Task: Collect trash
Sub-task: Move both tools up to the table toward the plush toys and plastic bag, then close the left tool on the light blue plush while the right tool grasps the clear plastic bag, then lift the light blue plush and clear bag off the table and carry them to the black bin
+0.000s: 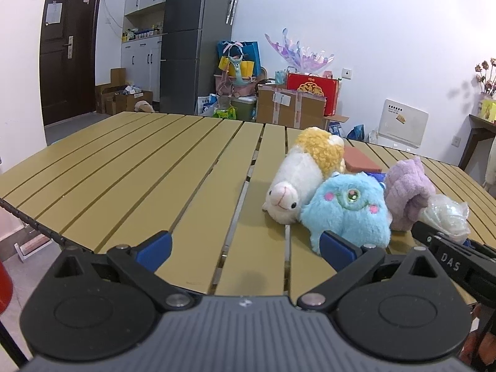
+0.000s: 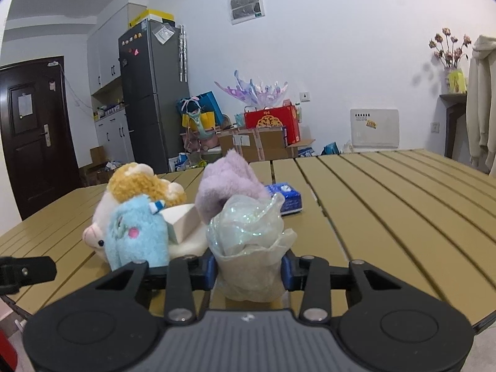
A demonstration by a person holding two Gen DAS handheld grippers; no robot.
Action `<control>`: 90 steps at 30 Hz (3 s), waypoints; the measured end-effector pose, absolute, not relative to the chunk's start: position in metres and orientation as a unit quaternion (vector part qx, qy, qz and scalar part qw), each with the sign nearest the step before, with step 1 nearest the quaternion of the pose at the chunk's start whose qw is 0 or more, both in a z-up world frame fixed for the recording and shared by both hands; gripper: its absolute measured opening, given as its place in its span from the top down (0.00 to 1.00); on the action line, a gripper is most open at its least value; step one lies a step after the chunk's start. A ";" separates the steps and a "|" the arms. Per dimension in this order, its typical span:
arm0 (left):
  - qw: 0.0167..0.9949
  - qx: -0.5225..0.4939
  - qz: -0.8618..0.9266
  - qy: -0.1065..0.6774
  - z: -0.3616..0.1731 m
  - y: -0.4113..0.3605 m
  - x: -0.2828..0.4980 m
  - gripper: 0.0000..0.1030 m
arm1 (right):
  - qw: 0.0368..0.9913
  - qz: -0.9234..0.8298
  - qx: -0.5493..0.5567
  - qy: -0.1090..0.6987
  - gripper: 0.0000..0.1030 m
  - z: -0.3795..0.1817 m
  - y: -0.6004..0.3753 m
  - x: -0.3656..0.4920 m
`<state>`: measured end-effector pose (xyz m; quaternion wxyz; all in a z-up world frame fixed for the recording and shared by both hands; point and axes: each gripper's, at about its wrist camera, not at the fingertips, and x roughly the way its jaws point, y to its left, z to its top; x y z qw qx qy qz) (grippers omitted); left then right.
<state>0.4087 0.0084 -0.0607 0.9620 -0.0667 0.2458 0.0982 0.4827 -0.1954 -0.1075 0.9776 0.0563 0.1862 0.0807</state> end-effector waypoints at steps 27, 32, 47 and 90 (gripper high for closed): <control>0.962 -0.011 0.079 0.261 -0.069 -0.091 0.454 0.00 | 0.980 0.035 0.108 0.166 0.64 -0.099 -0.263 0.473; 0.959 0.019 0.122 0.254 -0.071 -0.109 0.473 0.00 | 0.978 0.034 0.115 0.170 0.64 -0.101 -0.266 0.475; 0.950 -0.005 0.158 0.270 -0.082 -0.078 0.473 0.30 | 0.977 0.042 0.110 0.176 0.64 -0.106 -0.259 0.477; 0.967 -0.001 0.069 0.244 -0.045 -0.056 0.396 0.68 | 0.978 0.090 0.066 0.178 0.65 -0.099 -0.241 0.448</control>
